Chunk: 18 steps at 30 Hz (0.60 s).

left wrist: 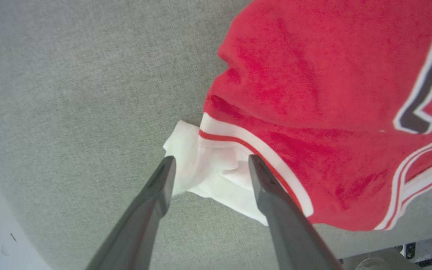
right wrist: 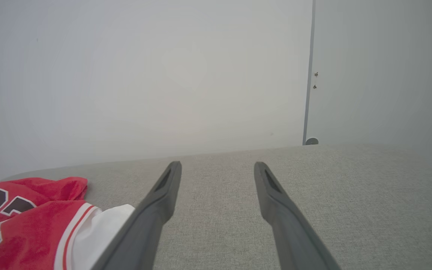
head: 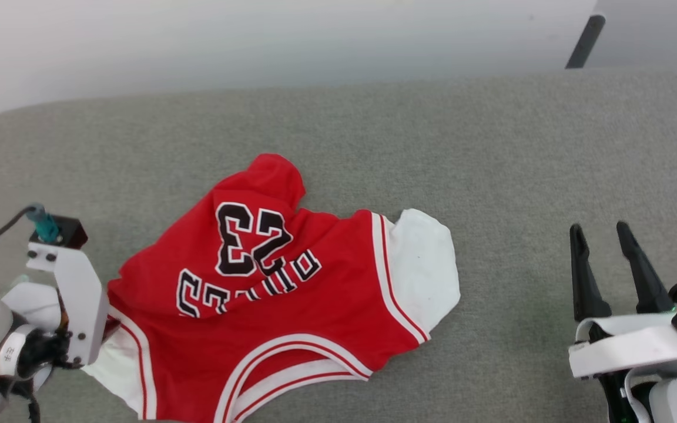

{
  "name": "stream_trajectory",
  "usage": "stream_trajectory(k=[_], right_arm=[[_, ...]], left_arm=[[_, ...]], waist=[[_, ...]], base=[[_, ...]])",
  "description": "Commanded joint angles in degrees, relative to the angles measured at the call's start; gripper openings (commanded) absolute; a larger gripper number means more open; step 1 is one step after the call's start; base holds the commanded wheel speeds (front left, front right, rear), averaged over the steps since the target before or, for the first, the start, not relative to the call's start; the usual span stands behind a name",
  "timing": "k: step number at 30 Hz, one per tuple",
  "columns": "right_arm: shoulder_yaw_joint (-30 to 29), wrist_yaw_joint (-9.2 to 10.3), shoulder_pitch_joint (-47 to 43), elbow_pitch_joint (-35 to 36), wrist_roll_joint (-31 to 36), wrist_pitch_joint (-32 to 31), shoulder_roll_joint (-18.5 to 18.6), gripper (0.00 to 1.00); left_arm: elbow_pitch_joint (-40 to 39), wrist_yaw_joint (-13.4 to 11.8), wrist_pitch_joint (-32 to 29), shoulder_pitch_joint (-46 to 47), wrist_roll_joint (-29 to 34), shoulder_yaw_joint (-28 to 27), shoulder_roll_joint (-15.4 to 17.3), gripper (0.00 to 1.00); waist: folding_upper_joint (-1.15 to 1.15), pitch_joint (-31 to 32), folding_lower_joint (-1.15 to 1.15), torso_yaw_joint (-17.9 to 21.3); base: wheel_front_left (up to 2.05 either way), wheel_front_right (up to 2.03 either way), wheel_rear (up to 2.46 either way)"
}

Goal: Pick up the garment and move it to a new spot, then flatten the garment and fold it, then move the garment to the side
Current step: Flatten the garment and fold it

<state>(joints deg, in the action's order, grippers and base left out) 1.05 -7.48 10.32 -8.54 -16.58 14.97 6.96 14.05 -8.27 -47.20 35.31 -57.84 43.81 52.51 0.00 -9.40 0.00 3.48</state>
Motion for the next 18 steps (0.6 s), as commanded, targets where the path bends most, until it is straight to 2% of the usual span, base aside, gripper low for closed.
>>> stream_trajectory(k=[1, 5, 8, 11, 15, 18], right_arm=[[0.3, -0.02, -0.9, -0.3, -0.2, 0.2, 0.4, 1.0], [0.8, -0.02, -2.0, -1.0, -0.6, -0.8, 1.1, 1.0], [1.3, -0.02, -2.6, -1.1, -0.9, -1.9, 1.3, 1.0], [1.8, -0.02, -3.5, -1.5, -1.3, -3.0, 1.5, 1.0], [2.3, -0.02, -4.7, -2.1, -2.1, -4.7, 1.5, 1.0], [2.3, -0.02, -5.4, -2.6, -2.4, -6.3, 1.6, 1.0]], left_arm=[[-0.8, -0.3, 0.8, 0.0, -0.1, -0.5, -0.2, 1.0], [-3.5, -1.5, 4.4, -1.7, 0.7, -1.2, 0.1, 1.0], [-5.3, -2.0, 9.2, -3.2, 1.8, -2.0, -0.1, 1.0], [-6.5, -2.4, 15.2, -5.1, 2.6, -3.1, -0.9, 1.0], [-7.6, -1.2, 23.9, -8.0, 3.8, -4.2, -1.8, 1.0], [-7.7, -1.4, 30.4, -10.4, 4.2, -5.4, -2.8, 1.0]], waist=[[0.0, 1.7, 0.0, -1.5], [0.0, 4.1, 0.0, -3.3], [0.0, 5.8, 0.0, -4.7], [0.0, 7.6, 0.0, -6.0], [0.0, 9.5, 0.0, -7.5], [0.0, 10.2, 0.0, -8.6]], base=[[0.0, 0.0, 0.0], [0.0, 0.0, 0.0], [0.0, 0.0, 0.0], [0.0, 0.0, 0.0], [0.0, 0.0, 0.0], [0.0, 0.0, 0.0]])
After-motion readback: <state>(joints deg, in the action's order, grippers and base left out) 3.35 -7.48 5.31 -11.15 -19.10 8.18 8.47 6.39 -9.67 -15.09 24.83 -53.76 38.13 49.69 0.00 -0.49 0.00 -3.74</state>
